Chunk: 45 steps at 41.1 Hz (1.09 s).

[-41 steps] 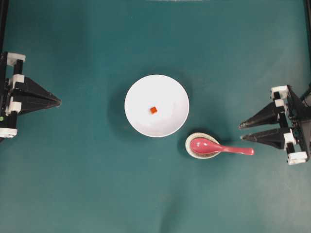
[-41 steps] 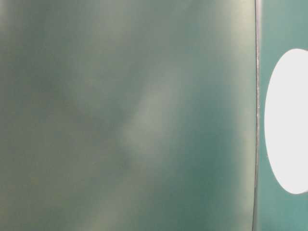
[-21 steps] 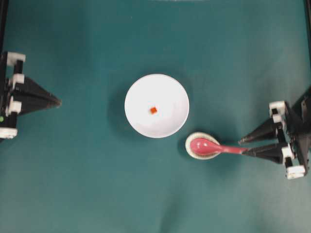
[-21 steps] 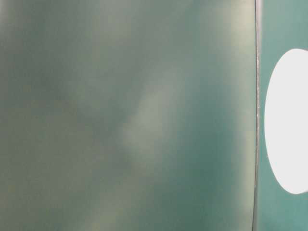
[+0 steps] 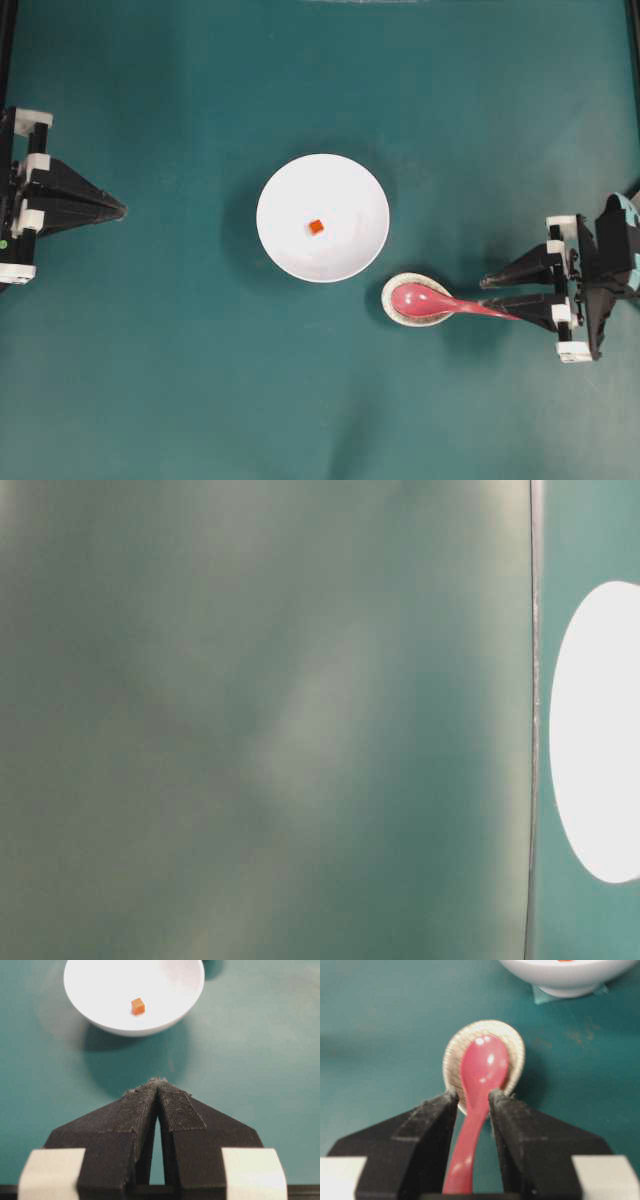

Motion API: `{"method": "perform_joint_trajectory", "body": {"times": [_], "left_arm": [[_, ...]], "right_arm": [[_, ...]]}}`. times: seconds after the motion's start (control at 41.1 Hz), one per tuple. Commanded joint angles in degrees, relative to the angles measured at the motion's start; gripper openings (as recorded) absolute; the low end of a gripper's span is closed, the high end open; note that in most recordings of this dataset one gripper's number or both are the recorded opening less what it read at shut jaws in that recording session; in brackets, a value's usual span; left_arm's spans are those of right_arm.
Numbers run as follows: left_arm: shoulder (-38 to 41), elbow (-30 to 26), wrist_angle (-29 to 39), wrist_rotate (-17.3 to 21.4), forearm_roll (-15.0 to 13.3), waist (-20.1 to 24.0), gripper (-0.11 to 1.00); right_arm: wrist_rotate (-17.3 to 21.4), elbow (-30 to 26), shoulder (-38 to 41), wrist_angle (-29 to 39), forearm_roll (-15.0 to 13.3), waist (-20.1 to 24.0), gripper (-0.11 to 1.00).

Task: Grip the spoon and scoop the red block from the bowl with right arm.
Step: 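Lower the open right gripper around the pink spoon handle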

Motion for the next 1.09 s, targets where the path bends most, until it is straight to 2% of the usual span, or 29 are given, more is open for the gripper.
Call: {"method": "perform_joint_trajectory", "body": {"times": [0.0,0.194,0.559,1.069], "left_arm": [[0.4,-1.5,-0.5,-0.1,0.1,-0.1,0.00],[0.4,-1.5,-0.5,-0.1,0.1,-0.1,0.00],[0.4,-1.4,-0.5,-0.2,0.1,-0.1,0.00],[0.5,-1.4,-0.5,-0.1,0.1,-0.1,0.00]], "right_arm": [[-0.1,-0.7,0.2,-0.4,1.2,0.6,0.40],[-0.1,-1.0,0.3,-0.4,3.2,2.0,0.40],[-0.1,-2.3,1.9,0.0,8.4,5.4,0.40],[-0.1,-3.3,3.3,3.5,9.2,5.5,0.41]]}}
